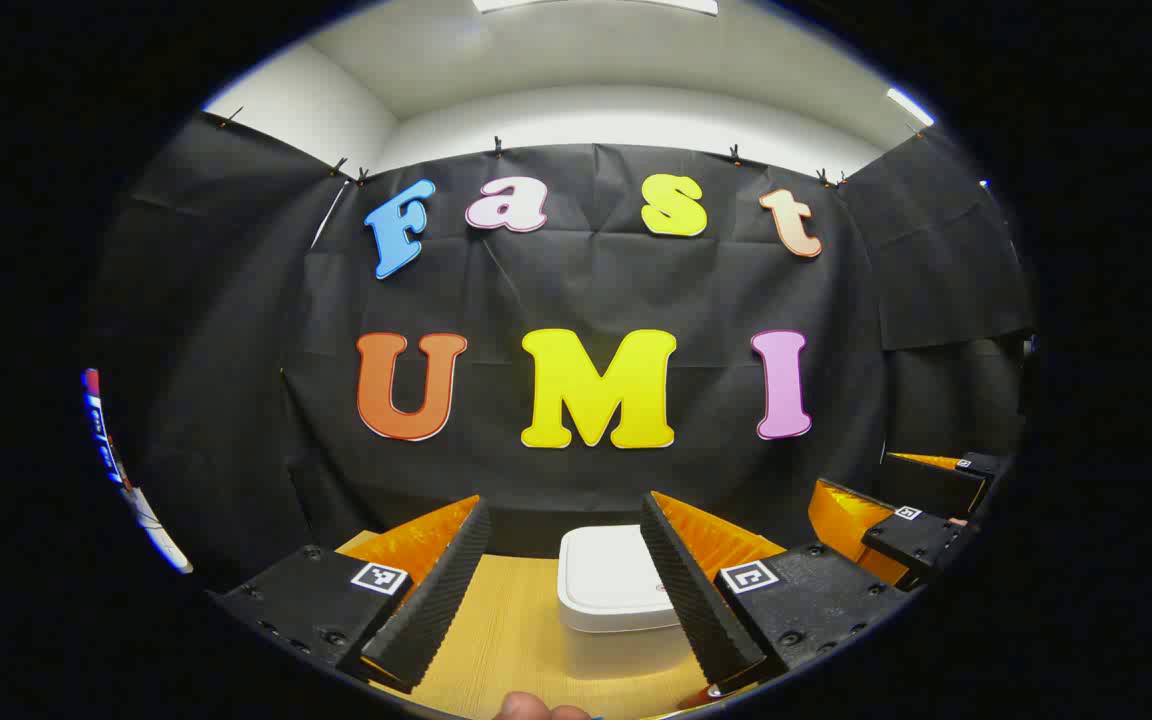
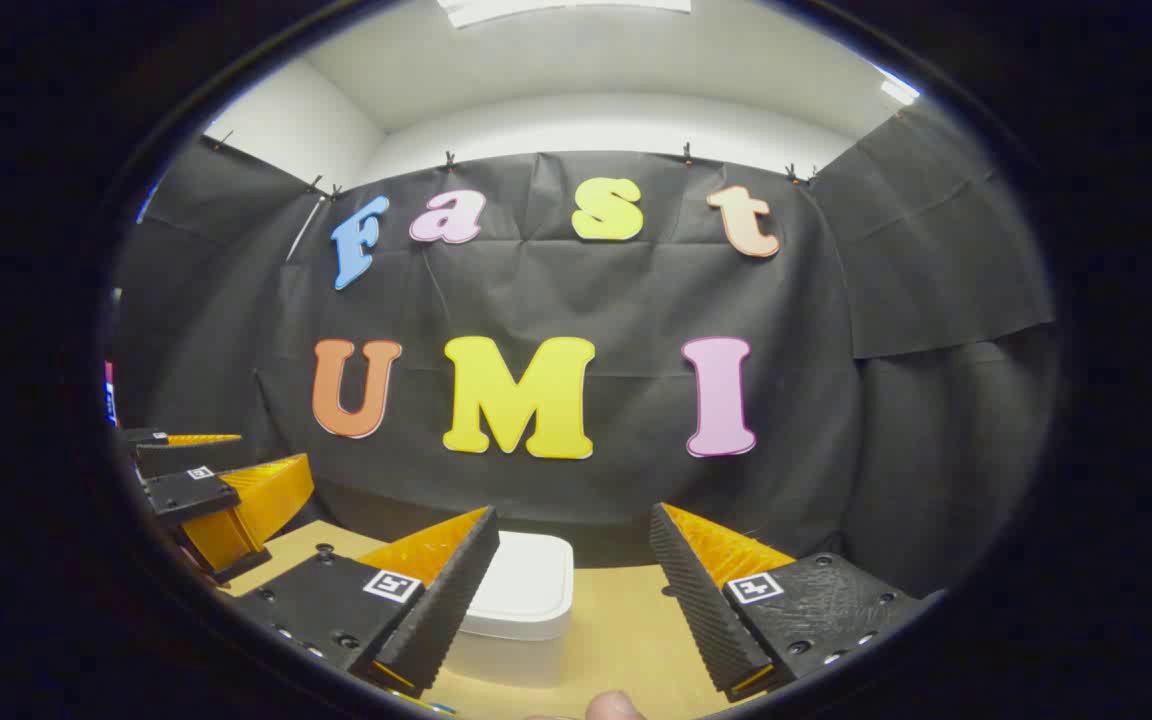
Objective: Press the lid of the desktop garbage bin to open it, pick up the crumpled paper on the desktop and throw it into the bin, then pick up the pop can on the desktop and drop it into the bin, and finally close the garbage bin lid.
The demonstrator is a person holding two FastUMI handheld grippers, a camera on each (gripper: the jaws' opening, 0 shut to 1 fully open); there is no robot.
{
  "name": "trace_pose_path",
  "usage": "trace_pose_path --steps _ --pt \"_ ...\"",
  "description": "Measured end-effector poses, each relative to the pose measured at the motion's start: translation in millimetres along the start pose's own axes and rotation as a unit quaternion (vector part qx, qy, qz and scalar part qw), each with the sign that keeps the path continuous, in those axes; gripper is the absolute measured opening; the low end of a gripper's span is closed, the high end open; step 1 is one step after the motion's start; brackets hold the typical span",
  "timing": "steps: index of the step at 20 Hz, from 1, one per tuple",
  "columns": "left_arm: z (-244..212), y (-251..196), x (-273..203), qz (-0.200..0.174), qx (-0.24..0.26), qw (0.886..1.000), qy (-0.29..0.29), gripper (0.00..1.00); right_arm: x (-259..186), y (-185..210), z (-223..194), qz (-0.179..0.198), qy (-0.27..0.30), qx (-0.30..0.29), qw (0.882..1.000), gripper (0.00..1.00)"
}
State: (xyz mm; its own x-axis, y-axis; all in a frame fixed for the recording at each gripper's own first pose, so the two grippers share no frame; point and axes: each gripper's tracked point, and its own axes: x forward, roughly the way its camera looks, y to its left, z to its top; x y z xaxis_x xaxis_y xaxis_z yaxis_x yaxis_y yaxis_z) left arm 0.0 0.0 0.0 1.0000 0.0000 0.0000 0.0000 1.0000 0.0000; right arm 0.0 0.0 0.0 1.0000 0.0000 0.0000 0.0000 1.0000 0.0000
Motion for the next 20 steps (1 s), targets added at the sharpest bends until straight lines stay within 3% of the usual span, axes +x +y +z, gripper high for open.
trace_pose_path --steps 1,4,8,19,20 --pt "-1 -2 1 -0.002 -0.002 1.0 0.0 0.97 1 -3 1 -0.004 -0.002 -0.003 1.0 0.95" --pt "-5 -6 6 -0.007 -0.002 1.0 0.008 1.0 2 -10 -1 -0.011 0.0 0.003 1.0 0.95" --pt "-5 -6 5 -0.005 -0.001 1.0 0.007 0.97 4 -9 1 -0.005 -0.001 0.004 1.0 0.92" --pt "-7 2 2 0.009 -0.003 1.0 0.015 0.97 6 0 1 0.015 0.008 0.009 1.0 0.97" --pt "-6 1 1 0.01 -0.003 1.0 0.014 0.97 5 1 1 0.018 0.008 0.008 1.0 0.92"
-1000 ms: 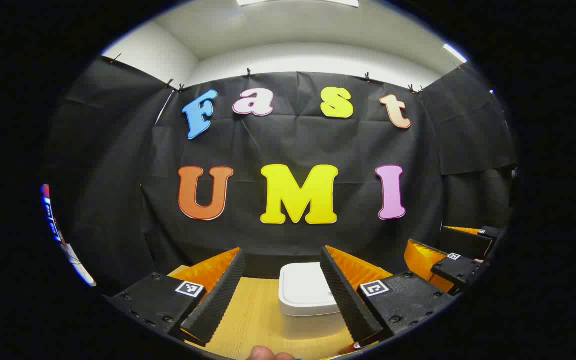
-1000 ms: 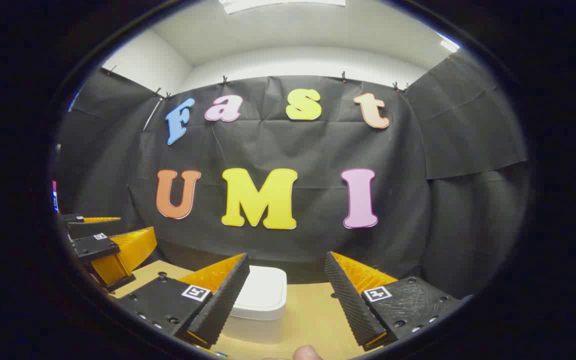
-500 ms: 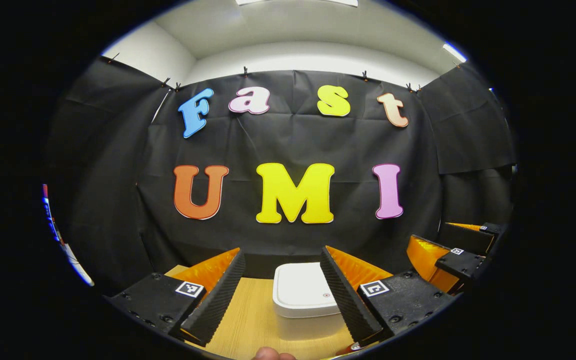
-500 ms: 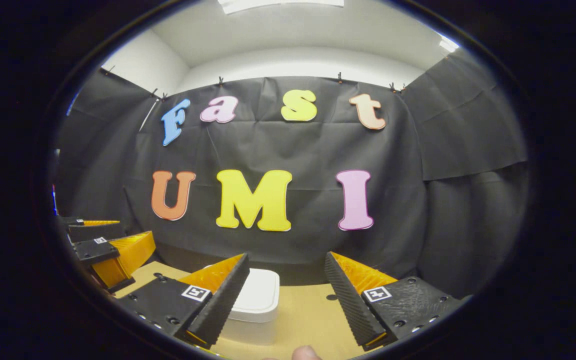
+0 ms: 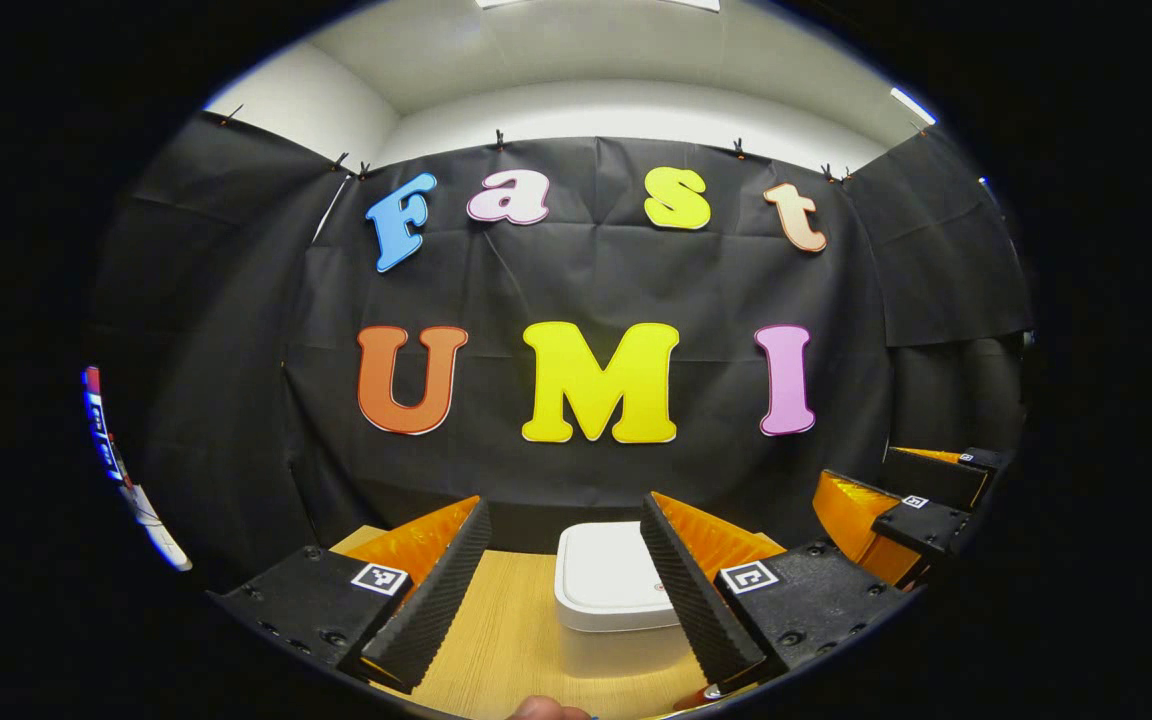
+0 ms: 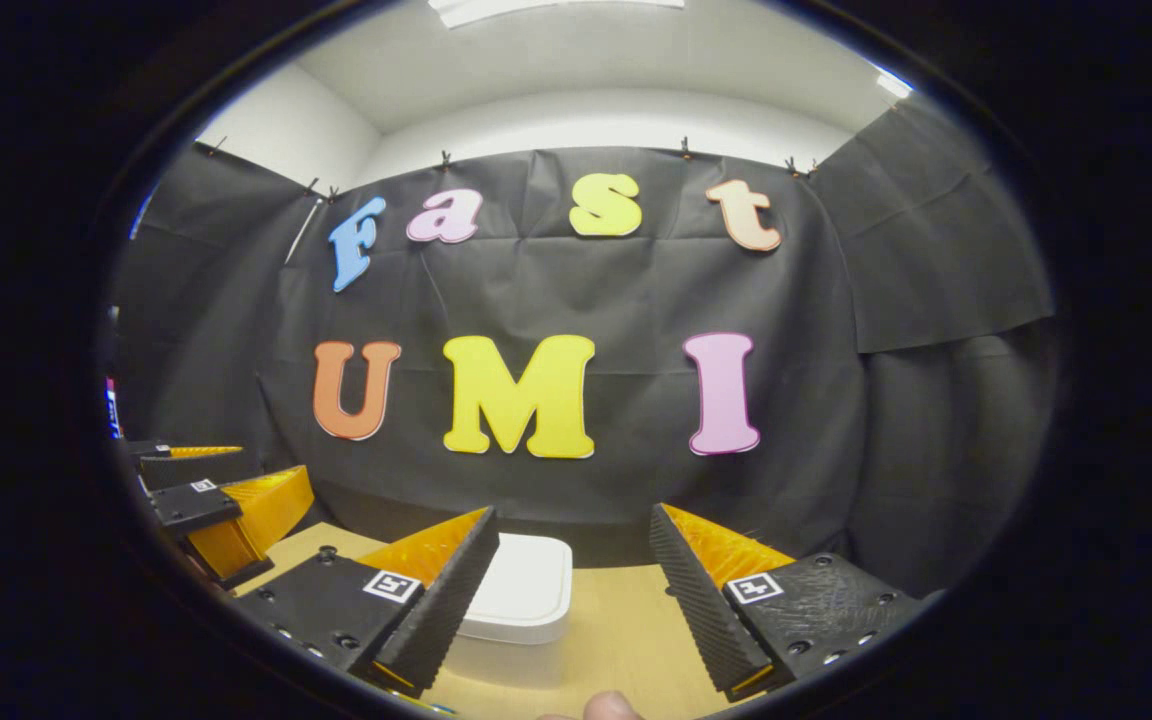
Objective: Press the lid of the desktop garbage bin to open it, pick up the crumpled paper on the desktop and throw it into the bin, then pick up the pop can on the desktop and drop it into the bin, and finally close the garbage bin lid.
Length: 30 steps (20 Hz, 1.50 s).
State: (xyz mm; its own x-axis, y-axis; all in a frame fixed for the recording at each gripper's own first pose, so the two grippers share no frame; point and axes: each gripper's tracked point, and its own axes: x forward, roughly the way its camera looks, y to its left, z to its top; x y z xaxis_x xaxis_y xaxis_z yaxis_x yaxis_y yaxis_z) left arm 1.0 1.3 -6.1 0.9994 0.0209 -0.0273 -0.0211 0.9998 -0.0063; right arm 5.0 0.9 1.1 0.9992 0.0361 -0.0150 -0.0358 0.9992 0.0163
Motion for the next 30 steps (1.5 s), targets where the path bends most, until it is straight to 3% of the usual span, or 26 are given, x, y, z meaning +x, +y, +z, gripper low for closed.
trace_pose_path --steps 5,6,14,15,18,22,23,24,27,30 --pt "0 11 -3 0.009 -0.001 1.0 -0.002 0.97 6 10 -12 0.018 0.021 0.005 1.0 0.97" --pt "0 13 -4 0.012 -0.001 1.0 -0.003 0.97 9 12 -15 0.021 0.026 0.004 0.999 0.92" --pt "-3 35 -6 0.041 0.009 0.999 -0.001 0.97 36 32 -44 0.043 0.076 0.0 0.996 0.97" --pt "-3 37 -6 0.044 0.011 0.999 -0.001 0.97 39 34 -49 0.046 0.085 0.0 0.995 0.88" --pt "-3 47 -9 0.057 0.016 0.998 -0.002 0.97 49 43 -66 0.058 0.112 0.005 0.992 0.82" --pt "-1 55 -13 0.073 0.02 0.997 -0.003 0.97 57 50 -84 0.069 0.143 -0.002 0.987 0.6" --pt "-1 57 -14 0.075 0.022 0.997 -0.003 0.97 60 50 -88 0.068 0.146 -0.005 0.987 0.42" --pt "-3 57 -14 0.076 0.022 0.997 -0.002 0.97 64 50 -92 0.068 0.152 -0.007 0.986 0.36" --pt "-7 60 -15 0.081 0.023 0.996 0.003 0.97 75 54 -107 0.076 0.174 -0.01 0.982 0.0" --pt "-8 65 -16 0.089 0.023 0.996 0.006 0.97 81 65 -122 0.096 0.191 -0.021 0.977 0.01"
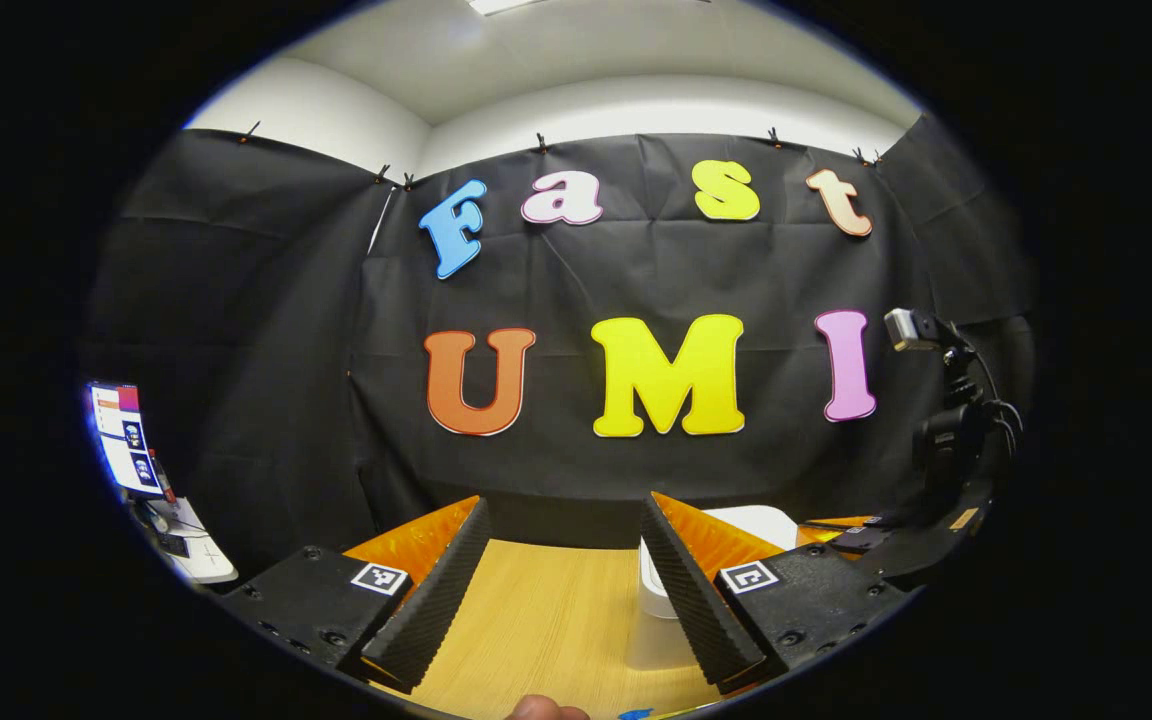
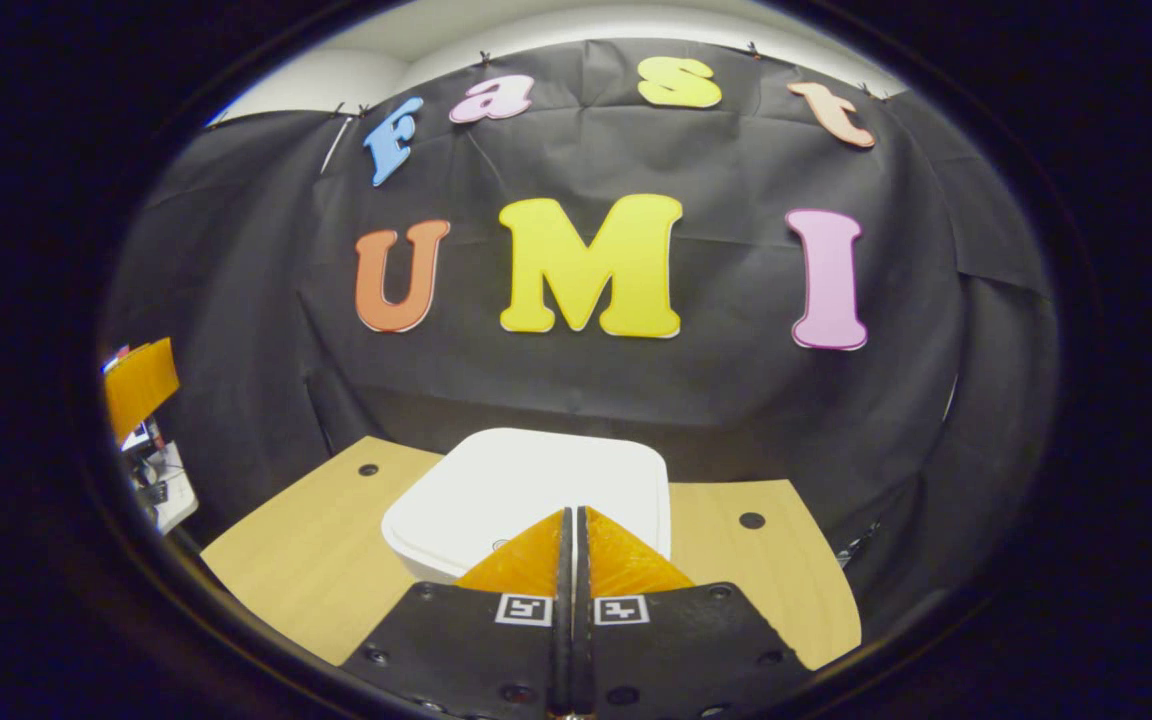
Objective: Press the lid of the desktop garbage bin to open it, pick up the crumpled paper on the desktop and throw it into the bin, then pick up the pop can on the desktop and drop it into the bin, and finally close the garbage bin lid.
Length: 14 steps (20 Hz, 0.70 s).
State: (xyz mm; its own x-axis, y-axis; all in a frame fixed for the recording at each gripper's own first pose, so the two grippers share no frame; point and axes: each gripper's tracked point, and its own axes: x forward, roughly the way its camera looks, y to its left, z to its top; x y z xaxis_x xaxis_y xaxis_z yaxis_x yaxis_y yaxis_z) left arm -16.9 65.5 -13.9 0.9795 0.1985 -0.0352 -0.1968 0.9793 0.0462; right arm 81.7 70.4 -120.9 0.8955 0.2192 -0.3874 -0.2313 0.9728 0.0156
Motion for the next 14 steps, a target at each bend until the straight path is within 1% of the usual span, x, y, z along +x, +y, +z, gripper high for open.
trace_pose_path --steps 4,7,10,12,14 --pt "-4 -1 1 0.003 -0.001 1.0 0.006 0.97 15 5 -19 0.014 0.033 -0.007 0.999 0.01" --pt "-8 -3 0 0.004 0.001 1.0 0.01 0.97 16 7 -26 0.017 0.045 0.001 0.999 0.0" --pt "-13 -6 0 0.002 -0.002 1.0 0.015 0.97 15 8 -34 0.017 0.073 0.023 0.997 0.01" --pt "-16 -10 -1 -0.002 -0.005 1.0 0.018 0.97 14 8 -32 0.028 0.075 0.04 0.996 0.01" --pt "-19 -13 -1 -0.008 -0.006 1.0 0.022 0.97 11 5 -19 0.037 0.061 0.051 0.996 0.01"
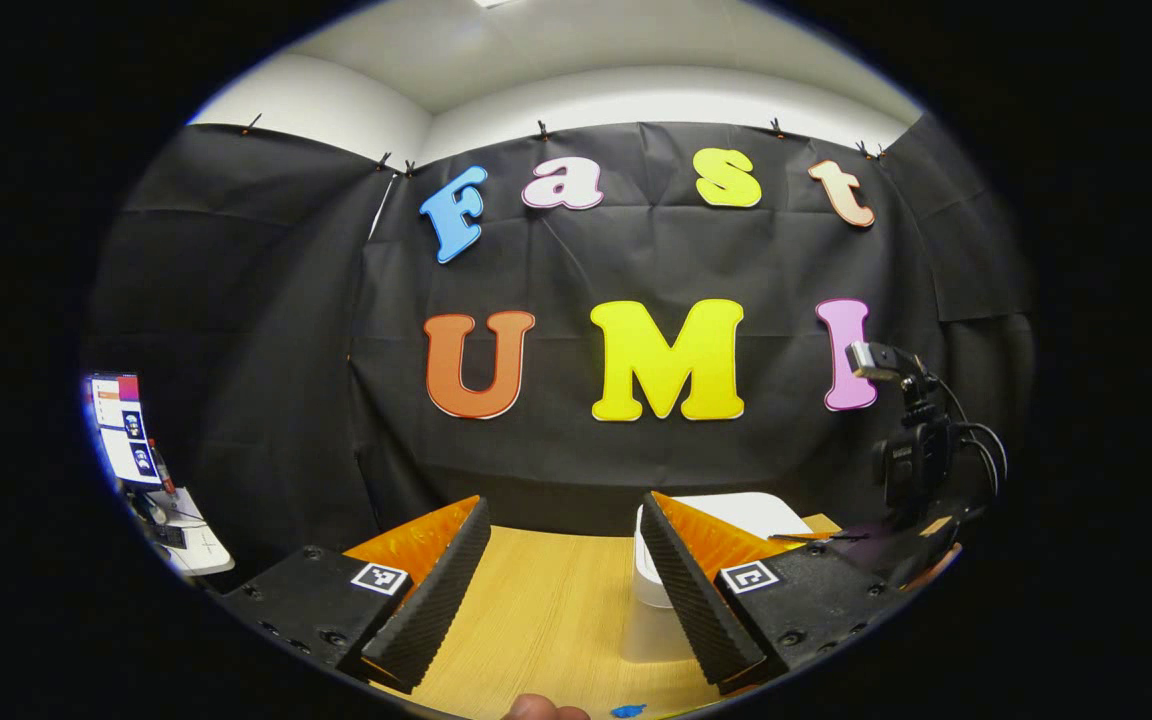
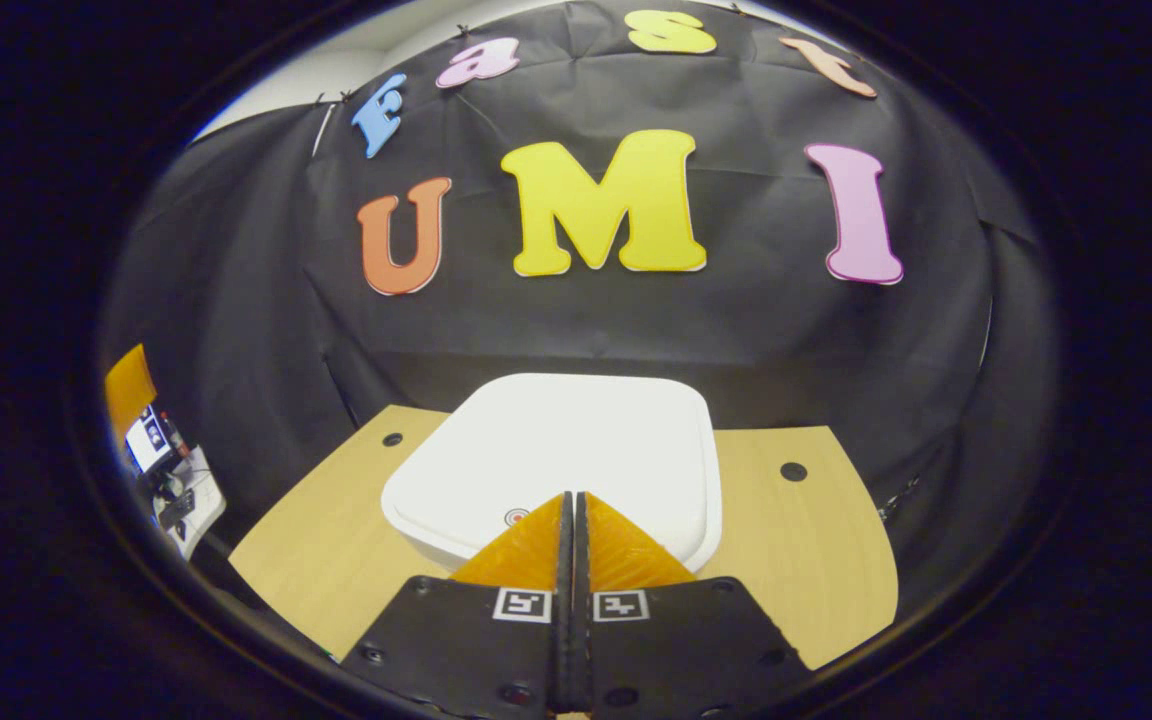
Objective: Press the lid of the desktop garbage bin to open it, pick up the crumpled paper on the desktop and throw it into the bin, then pick up the pop can on the desktop and drop it into the bin, and finally close the garbage bin lid.
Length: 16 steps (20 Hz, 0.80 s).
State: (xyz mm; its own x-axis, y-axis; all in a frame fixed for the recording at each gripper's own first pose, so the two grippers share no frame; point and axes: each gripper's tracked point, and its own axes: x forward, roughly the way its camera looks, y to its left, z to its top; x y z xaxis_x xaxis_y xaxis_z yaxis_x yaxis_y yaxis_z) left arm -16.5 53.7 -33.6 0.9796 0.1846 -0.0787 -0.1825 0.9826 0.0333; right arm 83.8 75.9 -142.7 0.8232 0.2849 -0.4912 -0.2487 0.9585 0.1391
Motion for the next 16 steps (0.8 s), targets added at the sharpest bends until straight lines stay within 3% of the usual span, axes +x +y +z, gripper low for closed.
trace_pose_path --steps 1,3,4,7,12,16 --pt "-1 -2 -1 -0.003 -0.002 1.0 0.001 0.97 -6 -8 9 -0.02 -0.006 -0.01 1.0 0.01" --pt "-4 -7 -1 -0.009 -0.009 1.0 0.007 0.97 -15 -15 21 -0.034 -0.036 -0.02 0.999 0.53" --pt "-6 -10 -1 -0.013 -0.011 1.0 0.01 0.98 -28 -8 32 -0.028 -0.054 -0.019 0.998 0.54" --pt "-6 -17 -2 -0.025 -0.011 1.0 0.011 0.98 -44 -3 47 -0.017 -0.089 -0.036 0.995 0.89" --pt "-24 -27 -3 -0.041 -0.018 0.999 0.031 0.98 -76 7 55 -0.001 -0.132 -0.04 0.991 0.93" --pt "-37 -22 -5 -0.039 -0.014 0.998 0.045 0.98 -93 -4 38 -0.02 -0.136 -0.053 0.989 0.94"
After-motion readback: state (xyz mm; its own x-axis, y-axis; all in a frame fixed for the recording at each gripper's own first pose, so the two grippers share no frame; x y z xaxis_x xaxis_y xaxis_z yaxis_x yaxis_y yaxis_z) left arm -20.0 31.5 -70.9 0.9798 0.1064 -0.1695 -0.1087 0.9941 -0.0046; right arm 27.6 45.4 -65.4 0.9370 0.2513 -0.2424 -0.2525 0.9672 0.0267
